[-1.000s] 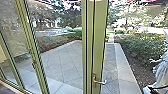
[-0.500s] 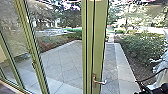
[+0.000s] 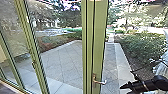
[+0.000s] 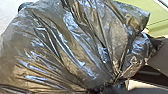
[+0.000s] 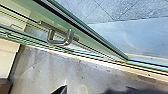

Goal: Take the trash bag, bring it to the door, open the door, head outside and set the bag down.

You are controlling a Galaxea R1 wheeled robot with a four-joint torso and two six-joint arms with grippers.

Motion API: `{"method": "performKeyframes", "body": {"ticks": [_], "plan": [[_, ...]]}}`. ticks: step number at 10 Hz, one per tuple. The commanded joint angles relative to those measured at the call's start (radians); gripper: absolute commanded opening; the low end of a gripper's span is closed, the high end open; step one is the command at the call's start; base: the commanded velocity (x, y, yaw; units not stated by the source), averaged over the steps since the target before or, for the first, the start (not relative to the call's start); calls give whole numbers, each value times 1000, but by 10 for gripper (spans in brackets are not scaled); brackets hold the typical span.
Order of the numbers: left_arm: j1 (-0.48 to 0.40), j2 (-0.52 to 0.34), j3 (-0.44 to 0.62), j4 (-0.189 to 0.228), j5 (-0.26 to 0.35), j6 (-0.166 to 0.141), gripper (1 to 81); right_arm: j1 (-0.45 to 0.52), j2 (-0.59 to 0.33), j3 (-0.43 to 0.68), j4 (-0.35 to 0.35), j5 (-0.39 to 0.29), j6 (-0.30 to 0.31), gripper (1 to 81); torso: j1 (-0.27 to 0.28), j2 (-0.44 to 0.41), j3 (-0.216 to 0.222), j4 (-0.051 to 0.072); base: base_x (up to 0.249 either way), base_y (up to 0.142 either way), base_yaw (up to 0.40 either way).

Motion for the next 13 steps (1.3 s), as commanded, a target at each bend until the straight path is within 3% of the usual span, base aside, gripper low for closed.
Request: {"method": "performKeyframes", "body": {"ticks": [1, 5, 8, 10, 13], "plan": [[-29, 0, 10, -9, 61, 7, 10, 150, 44, -41, 17, 4, 81, 811, 0, 0, 0, 0, 0, 0, 0], [-29, 0, 10, -12, 61, 7, 10, 182, 160, -125, 17, 0, 138, 811, 0, 0, 0, 0, 0, 0, 0], [-29, 0, 10, -12, 64, 7, 10, 188, 238, -219, 43, -4, 144, 811, 0, 1, -1, 0, 0, 0, 0], [-29, 0, 10, -12, 64, 5, 10, 202, 305, -298, 63, -70, 143, 811, 1, 1, -1, 0, 0, 0, 0], [-29, 0, 9, -26, 65, 5, 10, 211, 400, -421, 81, -76, 143, 811, 1, 1, -2, 0, 0, 0, 0]]}}
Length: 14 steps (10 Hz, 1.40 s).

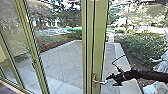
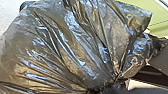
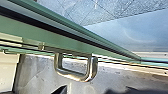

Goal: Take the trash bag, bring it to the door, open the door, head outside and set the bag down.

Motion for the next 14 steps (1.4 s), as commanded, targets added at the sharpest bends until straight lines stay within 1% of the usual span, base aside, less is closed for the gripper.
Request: {"method": "performKeyframes", "body": {"ticks": [1, 4, 7, 8, 10, 11, 14], "plan": [[-29, 3, 7, -10, 64, 5, 10, 164, 77, -102, 37, -42, 5, 811, 0, 0, 0, 0, 0, 0, 0], [-29, 3, 7, -11, 64, 5, 10, 159, 157, -205, 67, -44, 5, 811, 0, 0, 0, 0, 0, 0, 0], [-29, 4, 6, -11, 64, 5, 10, 139, 212, -279, 86, -68, 5, 811, 1, 0, 0, 0, 0, 0, 0], [-29, 4, 4, -13, 64, 5, 10, 126, 229, -317, 97, -70, 17, 811, 1, 0, -1, 0, 0, 0, 0], [-29, 3, 4, -11, 66, 5, 10, 107, 269, -373, 107, -118, 41, 811, 1, 1, -1, 0, 0, 0, 0], [-27, 4, 6, -11, 64, 5, 10, 92, 282, -395, 107, -119, 73, 811, 1, 1, -1, 0, 0, 0, 0], [-28, 4, 4, -10, 64, 5, 10, 55, 315, -419, 106, -121, 120, 811, 2, 1, -1, 0, 0, 0, 0]]}}
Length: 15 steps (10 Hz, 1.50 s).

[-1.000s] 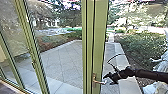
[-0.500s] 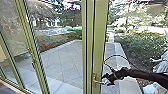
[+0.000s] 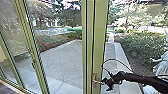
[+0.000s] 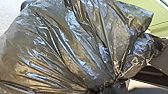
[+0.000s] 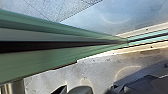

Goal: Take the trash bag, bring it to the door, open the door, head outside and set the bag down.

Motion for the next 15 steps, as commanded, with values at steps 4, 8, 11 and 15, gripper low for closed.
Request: {"method": "performKeyframes", "body": {"ticks": [4, 8, 11, 15], "plan": [[-27, 2, 7, 0, 64, 7, 10, 38, 4, -6, 4, -28, 49, 811, 0, 0, 0, 0, 0, 0, 0], [-27, 7, 7, 1, 64, 7, 10, -91, -17, -13, -100, -26, 51, 811, 0, 0, 1, 0, 0, 0, 0], [-28, 7, 7, 1, 64, 7, 10, -111, -39, -24, -131, -38, 48, 811, 0, 0, 1, 0, 0, 0, 0], [-28, 10, 7, 1, 64, 9, 10, -82, 19, -73, -152, -150, 43, 811, 0, 0, 1, 0, 0, 0, 0]]}}
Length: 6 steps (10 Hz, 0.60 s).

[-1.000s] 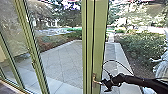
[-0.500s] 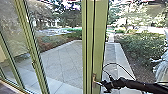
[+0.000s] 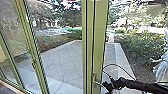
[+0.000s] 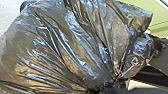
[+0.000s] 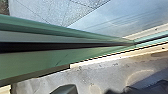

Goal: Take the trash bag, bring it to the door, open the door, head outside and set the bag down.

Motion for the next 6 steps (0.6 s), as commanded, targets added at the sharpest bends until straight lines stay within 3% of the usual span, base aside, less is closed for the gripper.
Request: {"method": "performKeyframes", "body": {"ticks": [1, 4, 6], "plan": [[-27, 8, 8, -1, 62, 8, 10, 21, 48, -69, -27, -286, -15, 811, 0, 0, 0, 0, 0, 0, 0], [-25, 5, 8, -1, 62, 6, 10, -53, 131, -224, -50, -288, -19, 811, 0, 0, 0, 0, 0, 0, 0], [-25, 5, 8, 1, 63, 6, 10, -90, 148, -259, -52, -266, -19, 811, -1, -1, 1, 0, 0, 0, 0]]}}
